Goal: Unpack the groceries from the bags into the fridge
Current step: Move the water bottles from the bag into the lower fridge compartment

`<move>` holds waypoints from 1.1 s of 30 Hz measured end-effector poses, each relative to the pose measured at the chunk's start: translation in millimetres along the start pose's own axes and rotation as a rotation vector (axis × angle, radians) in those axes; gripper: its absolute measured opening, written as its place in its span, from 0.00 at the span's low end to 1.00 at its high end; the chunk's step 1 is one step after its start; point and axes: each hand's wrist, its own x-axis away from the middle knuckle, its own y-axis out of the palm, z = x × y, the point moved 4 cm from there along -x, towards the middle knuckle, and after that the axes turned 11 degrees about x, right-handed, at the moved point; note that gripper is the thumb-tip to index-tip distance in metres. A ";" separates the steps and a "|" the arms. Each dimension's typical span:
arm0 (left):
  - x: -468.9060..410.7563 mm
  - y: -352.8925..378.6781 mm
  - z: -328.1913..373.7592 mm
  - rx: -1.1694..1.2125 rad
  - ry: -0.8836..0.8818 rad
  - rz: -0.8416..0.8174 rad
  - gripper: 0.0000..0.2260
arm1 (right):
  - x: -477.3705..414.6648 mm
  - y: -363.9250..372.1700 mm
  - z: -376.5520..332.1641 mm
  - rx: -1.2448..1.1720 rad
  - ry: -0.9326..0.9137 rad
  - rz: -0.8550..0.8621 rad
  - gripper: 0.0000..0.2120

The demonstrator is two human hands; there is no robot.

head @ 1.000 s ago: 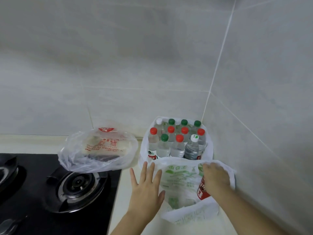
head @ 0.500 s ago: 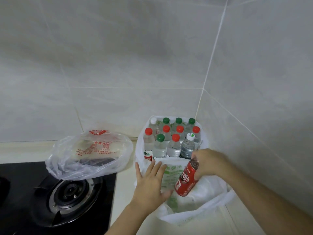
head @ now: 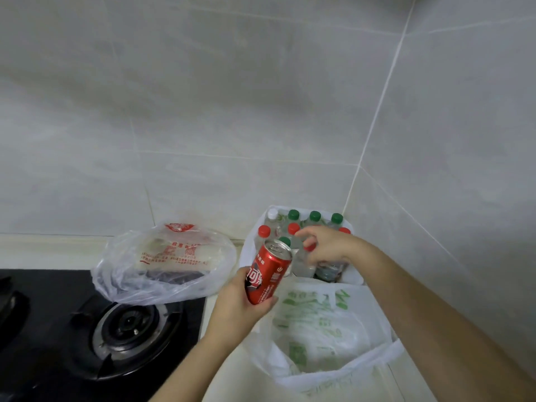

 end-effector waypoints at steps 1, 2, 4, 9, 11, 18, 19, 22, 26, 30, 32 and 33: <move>1.0 -9.3 0.6 0.003 -0.011 0.027 0.23 | -12.5 3.7 -2.9 0.009 0.034 0.090 0.32; 2.5 -18.1 1.2 0.004 -0.019 0.054 0.23 | -23.4 7.8 -7.3 0.037 0.063 0.169 0.29; 6.0 -33.5 1.0 -0.006 -0.030 0.104 0.23 | -43.1 18.2 -16.7 0.124 0.093 0.232 0.24; 19.2 -62.2 -5.8 -0.017 -0.087 0.215 0.23 | -71.7 41.6 -24.6 0.214 0.148 0.261 0.14; 26.5 -68.5 -9.2 -0.006 -0.115 0.249 0.23 | -76.3 45.2 -22.3 0.213 0.189 0.308 0.12; 53.3 -79.5 -8.3 0.020 -0.142 0.317 0.21 | -42.2 4.1 -53.9 0.075 0.054 0.598 0.09; 56.9 -80.8 -6.2 0.022 -0.141 0.334 0.20 | -30.0 -8.1 -64.1 0.060 -0.015 0.661 0.09; 69.7 -83.9 1.8 0.083 -0.139 0.404 0.18 | 14.1 -41.1 -93.9 0.039 -0.255 0.844 0.08; 93.9 -91.9 18.4 0.058 -0.055 0.543 0.19 | 61.2 -47.0 -122.9 -0.086 -0.548 0.968 0.11; 128.4 -100.9 20.9 0.064 -0.123 0.604 0.22 | 81.1 -0.6 -140.1 -0.289 -0.674 0.813 0.11; 148.5 -105.1 8.7 0.053 -0.188 0.653 0.23 | 82.1 37.9 -142.5 -0.364 -0.688 0.698 0.09; 159.0 -106.3 1.5 0.043 -0.221 0.673 0.23 | 81.2 59.1 -142.5 -0.372 -0.693 0.647 0.08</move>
